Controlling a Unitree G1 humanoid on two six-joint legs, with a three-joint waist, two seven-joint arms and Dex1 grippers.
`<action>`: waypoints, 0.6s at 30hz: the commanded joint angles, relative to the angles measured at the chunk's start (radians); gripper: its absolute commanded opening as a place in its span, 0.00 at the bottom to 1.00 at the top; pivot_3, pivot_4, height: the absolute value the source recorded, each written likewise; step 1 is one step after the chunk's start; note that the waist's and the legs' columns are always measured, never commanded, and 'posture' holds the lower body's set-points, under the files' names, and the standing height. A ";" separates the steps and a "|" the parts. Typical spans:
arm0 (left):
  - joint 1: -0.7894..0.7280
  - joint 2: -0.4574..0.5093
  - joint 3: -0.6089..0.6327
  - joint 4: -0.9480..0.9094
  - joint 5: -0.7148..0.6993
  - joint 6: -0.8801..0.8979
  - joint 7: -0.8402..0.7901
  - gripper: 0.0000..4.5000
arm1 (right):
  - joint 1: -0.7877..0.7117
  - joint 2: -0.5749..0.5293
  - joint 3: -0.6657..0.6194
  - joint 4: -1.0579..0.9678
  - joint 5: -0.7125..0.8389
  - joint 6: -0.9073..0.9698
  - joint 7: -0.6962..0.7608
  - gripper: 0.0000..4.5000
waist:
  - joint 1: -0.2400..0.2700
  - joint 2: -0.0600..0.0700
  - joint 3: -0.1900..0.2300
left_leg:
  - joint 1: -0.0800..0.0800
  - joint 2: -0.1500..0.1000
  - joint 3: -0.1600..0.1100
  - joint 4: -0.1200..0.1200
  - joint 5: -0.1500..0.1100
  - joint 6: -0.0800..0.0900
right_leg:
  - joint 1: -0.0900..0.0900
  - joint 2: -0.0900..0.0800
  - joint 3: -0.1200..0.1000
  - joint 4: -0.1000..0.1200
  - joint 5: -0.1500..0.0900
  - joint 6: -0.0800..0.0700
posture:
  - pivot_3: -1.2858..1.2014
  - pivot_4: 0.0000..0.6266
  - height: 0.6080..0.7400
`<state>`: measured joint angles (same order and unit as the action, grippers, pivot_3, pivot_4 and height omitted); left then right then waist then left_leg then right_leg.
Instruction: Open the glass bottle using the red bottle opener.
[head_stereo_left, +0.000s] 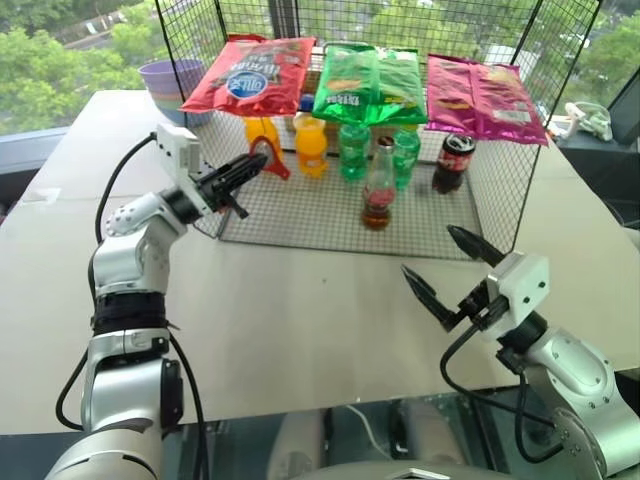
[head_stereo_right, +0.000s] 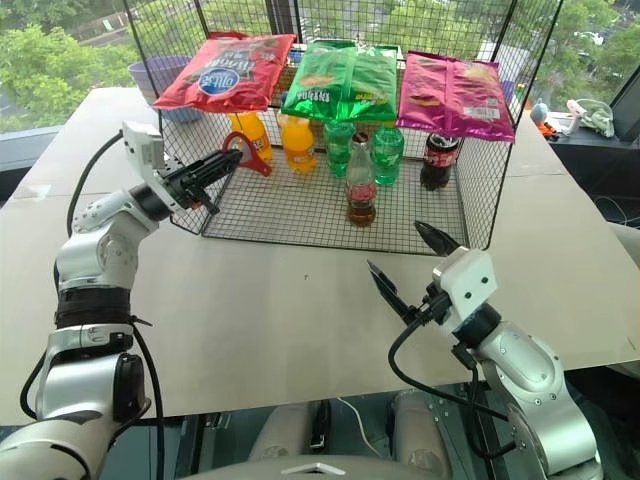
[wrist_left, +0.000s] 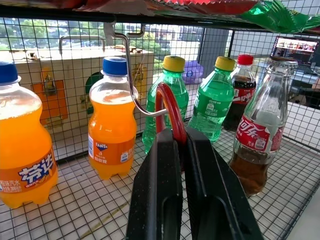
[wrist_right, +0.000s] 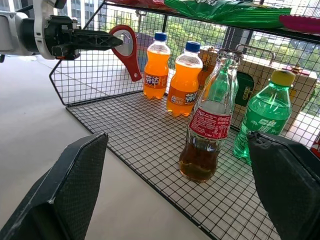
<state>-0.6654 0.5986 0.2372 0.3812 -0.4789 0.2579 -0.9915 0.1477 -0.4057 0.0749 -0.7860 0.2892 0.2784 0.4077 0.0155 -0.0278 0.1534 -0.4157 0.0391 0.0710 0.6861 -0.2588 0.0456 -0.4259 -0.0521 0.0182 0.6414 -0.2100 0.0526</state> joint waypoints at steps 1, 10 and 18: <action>-0.033 0.007 -0.005 -0.057 -0.031 0.016 -0.041 0.02 | 0.001 0.001 0.002 -0.045 -0.005 -0.008 -0.003 1.00 | 0.000 0.000 0.000 | 0.000 0.000 0.000 0.000 0.000 0.000 | 0.000 0.000 0.000 0.000 0.000 0.000 | 0.52 0.24 1.00; -0.046 0.003 0.010 -0.067 -0.061 0.045 -0.035 0.02 | -0.002 -0.005 0.009 -0.048 -0.012 0.008 -0.001 1.00 | 0.001 0.000 0.000 | 0.000 0.000 0.000 0.000 0.000 0.000 | 0.000 0.000 0.000 0.000 0.000 0.000 | 0.52 0.24 1.00; -0.073 0.016 0.017 -0.071 -0.091 0.173 -0.003 0.02 | -0.011 -0.003 0.010 -0.048 -0.009 0.019 0.003 1.00 | 0.001 0.000 0.000 | 0.000 0.000 -0.001 0.000 0.000 0.000 | 0.000 0.000 0.000 0.000 0.000 0.000 | 0.52 0.24 1.00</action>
<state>-0.7041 0.6058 0.2498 0.3704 -0.5371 0.4047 -0.9876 0.1450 -0.4064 0.0836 -0.7861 0.2777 0.3033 0.4089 0.0161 -0.0283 0.1537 -0.4161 0.0390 0.0705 0.6861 -0.2588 0.0456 -0.4259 -0.0521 0.0178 0.6412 -0.2100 0.0527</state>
